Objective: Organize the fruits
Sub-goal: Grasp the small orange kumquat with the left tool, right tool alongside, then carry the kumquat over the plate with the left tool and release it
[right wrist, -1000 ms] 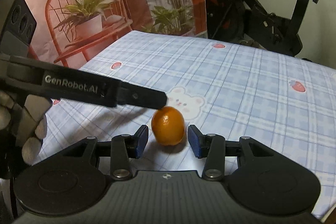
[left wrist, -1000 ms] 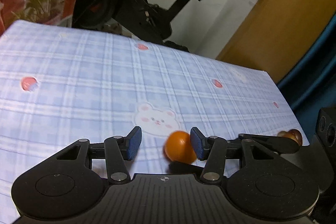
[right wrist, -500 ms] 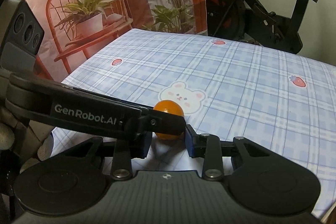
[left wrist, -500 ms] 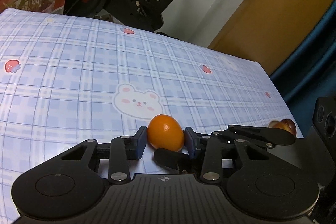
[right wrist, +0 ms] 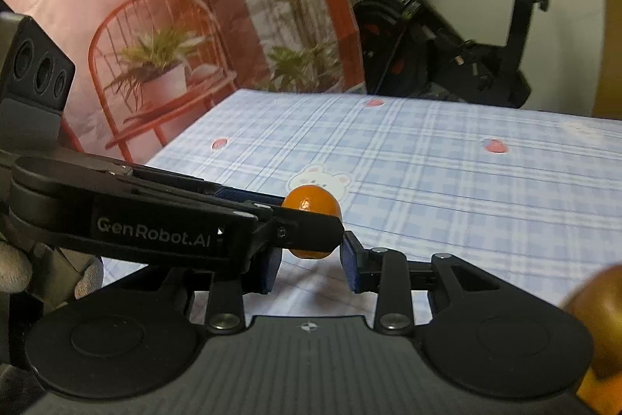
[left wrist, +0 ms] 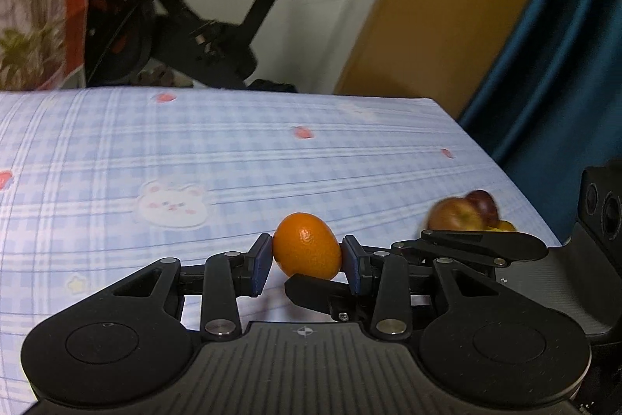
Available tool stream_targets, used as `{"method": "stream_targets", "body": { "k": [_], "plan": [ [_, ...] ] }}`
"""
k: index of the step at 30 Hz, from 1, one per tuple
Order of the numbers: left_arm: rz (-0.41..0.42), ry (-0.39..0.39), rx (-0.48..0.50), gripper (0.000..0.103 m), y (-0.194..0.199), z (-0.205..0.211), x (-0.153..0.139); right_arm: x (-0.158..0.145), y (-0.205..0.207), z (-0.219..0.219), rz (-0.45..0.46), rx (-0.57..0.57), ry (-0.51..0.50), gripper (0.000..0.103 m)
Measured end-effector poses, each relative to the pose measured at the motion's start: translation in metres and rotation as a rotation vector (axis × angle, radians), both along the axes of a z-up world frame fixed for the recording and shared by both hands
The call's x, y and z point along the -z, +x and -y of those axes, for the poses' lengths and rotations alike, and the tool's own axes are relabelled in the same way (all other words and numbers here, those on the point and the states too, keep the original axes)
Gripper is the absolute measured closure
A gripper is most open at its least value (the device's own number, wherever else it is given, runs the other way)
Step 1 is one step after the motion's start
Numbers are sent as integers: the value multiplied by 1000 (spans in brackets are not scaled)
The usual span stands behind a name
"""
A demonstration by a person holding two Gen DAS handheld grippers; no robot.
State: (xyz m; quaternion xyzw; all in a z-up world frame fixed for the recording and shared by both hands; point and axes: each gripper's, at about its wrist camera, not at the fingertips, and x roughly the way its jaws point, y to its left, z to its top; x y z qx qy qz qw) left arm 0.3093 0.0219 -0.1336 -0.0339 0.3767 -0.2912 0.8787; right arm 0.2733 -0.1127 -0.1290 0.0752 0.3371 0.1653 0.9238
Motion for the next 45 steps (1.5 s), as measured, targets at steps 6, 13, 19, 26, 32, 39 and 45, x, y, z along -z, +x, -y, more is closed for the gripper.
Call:
{"method": "stream_targets", "body": {
  "k": [6, 13, 19, 26, 32, 39, 45],
  "plan": [
    [43, 11, 58, 62, -15, 32, -18, -19, -32, 24, 54, 57, 11, 68],
    [85, 28, 124, 62, -37, 81, -33, -37, -65, 59, 105, 133, 31, 68],
    [102, 42, 199, 62, -52, 128, -36, -43, -98, 96, 138, 208, 37, 68],
    [97, 70, 289, 62, -62, 184, -24, -39, -133, 139, 142, 297, 47, 68],
    [74, 73, 323, 62, -60, 213, -14, -33, -148, 173, 125, 351, 42, 68],
    [58, 101, 322, 62, -55, 227, -6, -24, -148, 195, 107, 366, 29, 68],
    [58, 135, 309, 62, -53, 230, 0, -16, -143, 197, 95, 360, 19, 68]
  ]
}}
